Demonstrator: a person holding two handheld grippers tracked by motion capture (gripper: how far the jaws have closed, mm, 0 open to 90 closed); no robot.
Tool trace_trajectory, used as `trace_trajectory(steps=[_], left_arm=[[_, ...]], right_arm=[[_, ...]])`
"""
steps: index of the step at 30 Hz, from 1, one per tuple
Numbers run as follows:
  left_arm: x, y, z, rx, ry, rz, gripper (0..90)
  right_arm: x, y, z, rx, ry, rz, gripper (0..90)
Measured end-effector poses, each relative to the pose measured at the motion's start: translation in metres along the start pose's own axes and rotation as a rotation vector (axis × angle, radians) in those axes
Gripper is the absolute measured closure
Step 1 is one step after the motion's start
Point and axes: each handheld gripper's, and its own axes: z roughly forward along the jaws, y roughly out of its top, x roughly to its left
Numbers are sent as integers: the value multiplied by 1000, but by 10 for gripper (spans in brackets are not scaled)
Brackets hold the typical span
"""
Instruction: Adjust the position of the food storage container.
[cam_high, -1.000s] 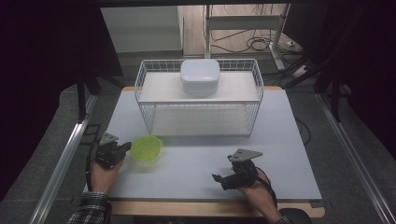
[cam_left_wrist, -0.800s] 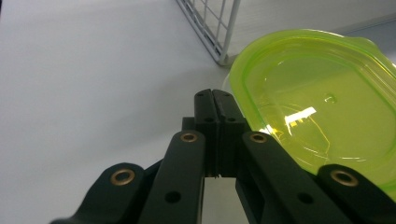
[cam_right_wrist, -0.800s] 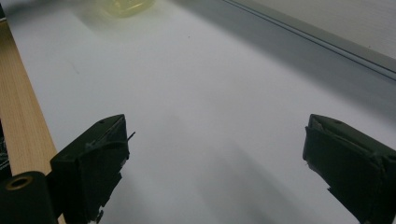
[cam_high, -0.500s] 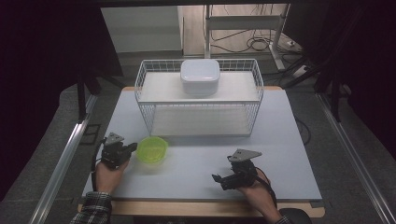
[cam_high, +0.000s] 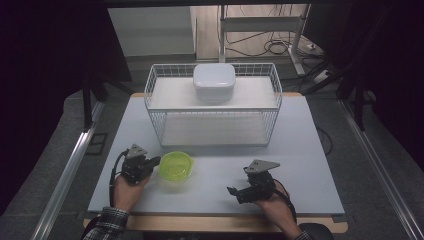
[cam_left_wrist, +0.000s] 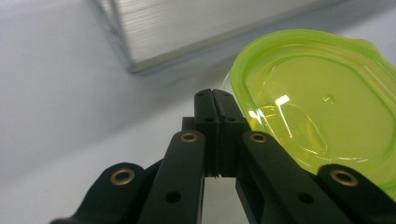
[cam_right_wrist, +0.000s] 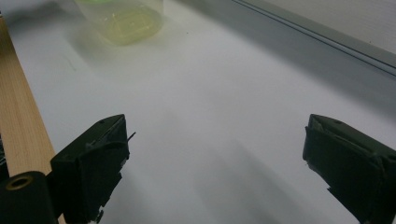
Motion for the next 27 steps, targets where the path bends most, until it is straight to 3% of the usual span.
trace_trajectory(steps=[5, 10, 13, 18, 27], left_arm=[[-10, 2, 2, 3, -11, 34, 898], [0, -2, 1, 28, 18, 26, 897], [3, -4, 3, 45, -6, 17, 898], [-4, -8, 12, 90, -88, 37, 897], [-15, -12, 22, 147, -136, 73, 897]], right_arm=[[0, 0, 0, 4, 0, -1, 74], [0, 0, -1, 1, 0, -1, 74], [0, 0, 0, 3, -1, -1, 74], [0, 0, 0, 4, -1, -3, 74], [0, 0, 0, 8, -3, -3, 74]])
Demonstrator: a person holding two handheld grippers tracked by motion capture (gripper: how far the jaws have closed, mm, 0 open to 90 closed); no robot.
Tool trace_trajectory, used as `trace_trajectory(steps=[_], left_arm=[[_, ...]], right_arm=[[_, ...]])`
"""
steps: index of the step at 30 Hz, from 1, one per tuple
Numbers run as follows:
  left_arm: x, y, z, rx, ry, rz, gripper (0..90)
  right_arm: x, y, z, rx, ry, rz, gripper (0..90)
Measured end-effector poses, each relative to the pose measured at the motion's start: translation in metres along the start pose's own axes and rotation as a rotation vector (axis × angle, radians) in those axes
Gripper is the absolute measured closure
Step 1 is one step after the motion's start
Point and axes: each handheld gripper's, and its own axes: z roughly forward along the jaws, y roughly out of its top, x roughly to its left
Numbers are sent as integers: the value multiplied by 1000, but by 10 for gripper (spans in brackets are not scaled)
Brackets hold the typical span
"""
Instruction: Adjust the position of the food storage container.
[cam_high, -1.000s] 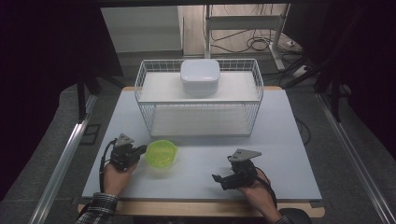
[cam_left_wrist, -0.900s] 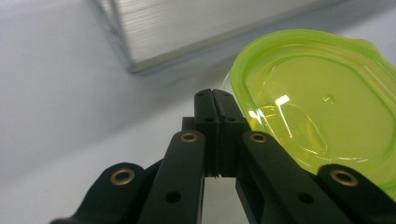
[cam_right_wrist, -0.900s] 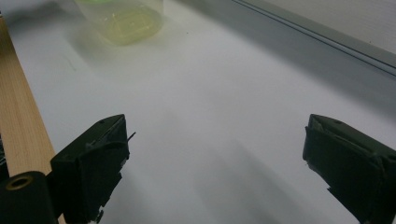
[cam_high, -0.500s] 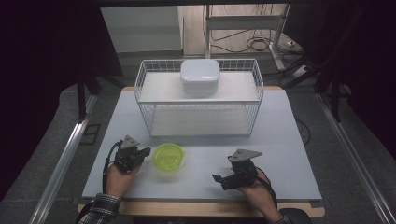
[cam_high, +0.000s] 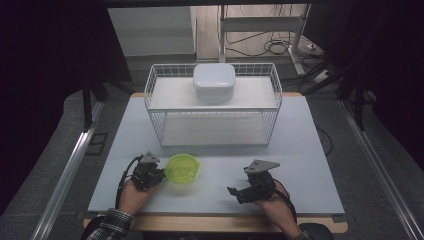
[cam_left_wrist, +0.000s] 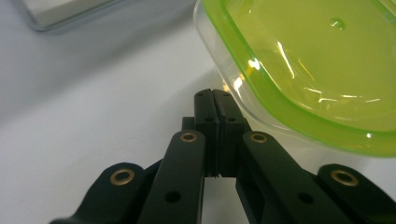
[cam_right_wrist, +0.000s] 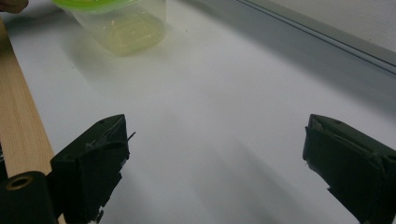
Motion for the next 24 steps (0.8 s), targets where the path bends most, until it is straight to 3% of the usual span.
trace_trajectory(steps=[8, 15, 24], left_arm=[[-14, 5, 6, -16, -36, 17, 897], [-34, 9, 18, -1, -77, 73, 896], [-54, 14, 26, -6, -98, 128, 891]], right_arm=[[-1, 0, 0, 1, -3, 5, 74], [-2, 0, 0, 2, -7, 9, 74], [-4, 0, -1, 5, -8, 14, 78]])
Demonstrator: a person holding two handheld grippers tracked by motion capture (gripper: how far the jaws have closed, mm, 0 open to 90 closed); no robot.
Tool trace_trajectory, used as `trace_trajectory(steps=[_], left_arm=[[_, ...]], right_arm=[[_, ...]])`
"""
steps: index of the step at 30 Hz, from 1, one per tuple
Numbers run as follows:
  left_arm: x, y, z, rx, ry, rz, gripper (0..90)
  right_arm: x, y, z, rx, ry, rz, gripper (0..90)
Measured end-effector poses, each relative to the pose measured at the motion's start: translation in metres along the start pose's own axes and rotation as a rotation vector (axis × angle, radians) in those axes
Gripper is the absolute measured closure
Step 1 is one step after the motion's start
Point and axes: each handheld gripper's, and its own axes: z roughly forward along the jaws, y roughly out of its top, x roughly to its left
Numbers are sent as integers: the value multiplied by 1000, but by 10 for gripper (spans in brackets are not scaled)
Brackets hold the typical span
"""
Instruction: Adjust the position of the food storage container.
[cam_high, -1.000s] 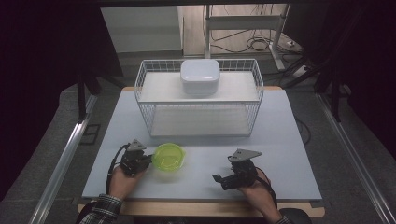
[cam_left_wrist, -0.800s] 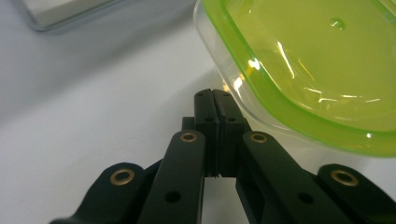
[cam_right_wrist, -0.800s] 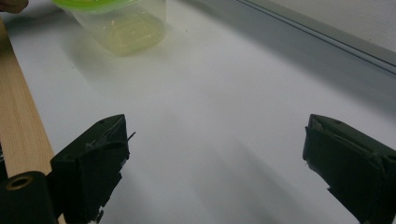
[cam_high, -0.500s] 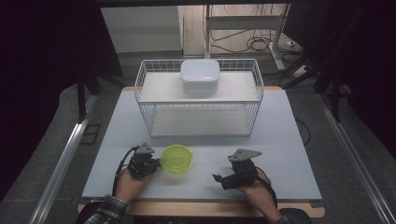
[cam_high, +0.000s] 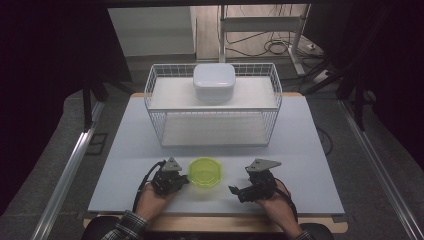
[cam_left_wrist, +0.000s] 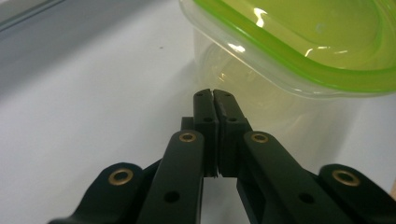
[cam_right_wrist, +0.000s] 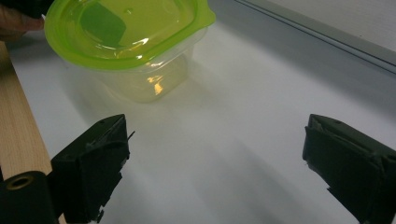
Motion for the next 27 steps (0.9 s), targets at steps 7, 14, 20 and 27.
trace_trajectory(steps=[7, 14, 20, 27], left_arm=[[-11, 3, 6, 5, -19, 34, 886], [-20, 7, 12, -4, -24, 58, 880], [-21, 7, 14, -3, -21, 68, 868], [-14, 6, -3, -37, 23, 54, 798]], right_arm=[[-1, 0, 0, -2, -1, 3, 80], [-1, 0, 0, 0, -1, 3, 79], [-1, 0, 0, 0, -2, 3, 80], [-4, 0, -3, -10, -3, 8, 79]])
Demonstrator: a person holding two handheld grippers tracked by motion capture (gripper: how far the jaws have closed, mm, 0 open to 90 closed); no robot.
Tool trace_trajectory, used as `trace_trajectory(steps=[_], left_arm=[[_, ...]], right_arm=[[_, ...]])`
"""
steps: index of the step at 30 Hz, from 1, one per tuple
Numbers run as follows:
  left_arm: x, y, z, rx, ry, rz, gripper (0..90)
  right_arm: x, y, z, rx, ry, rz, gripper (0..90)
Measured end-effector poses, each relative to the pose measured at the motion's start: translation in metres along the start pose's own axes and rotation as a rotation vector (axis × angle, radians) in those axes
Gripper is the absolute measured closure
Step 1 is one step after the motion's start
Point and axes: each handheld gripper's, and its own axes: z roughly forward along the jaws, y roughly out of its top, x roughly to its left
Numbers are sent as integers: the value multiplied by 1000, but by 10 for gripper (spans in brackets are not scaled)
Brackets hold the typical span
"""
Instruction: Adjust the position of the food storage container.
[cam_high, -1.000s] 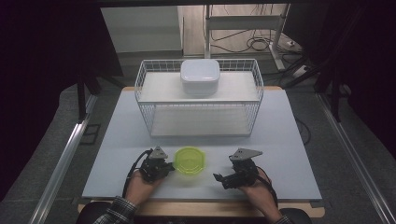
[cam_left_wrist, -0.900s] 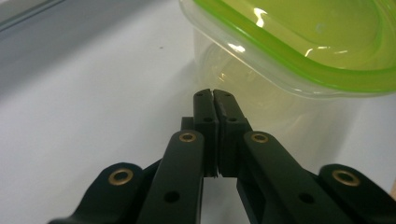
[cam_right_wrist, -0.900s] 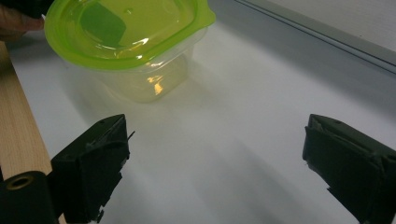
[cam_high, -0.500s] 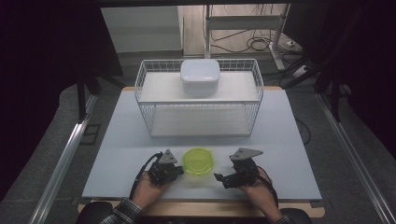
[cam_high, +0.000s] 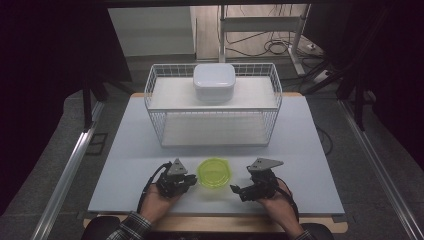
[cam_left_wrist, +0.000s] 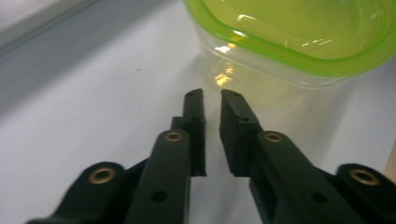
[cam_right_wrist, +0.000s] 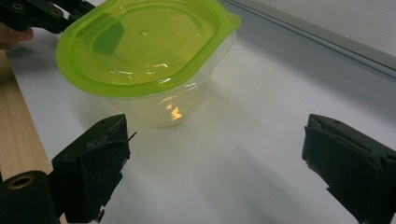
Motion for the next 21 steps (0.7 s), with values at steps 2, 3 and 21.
trace_trajectory(steps=[2, 3, 21], left_arm=[[1, -1, -7, -12, 20, -3, 724], [1, -2, -11, -21, 30, -4, 692], [8, -24, -52, -136, 104, -24, 74]], right_arm=[[-1, 0, -1, -3, 0, 6, 79], [-1, 0, -1, -8, 1, 7, 78], [-10, -1, -8, -38, -1, 65, 53]])
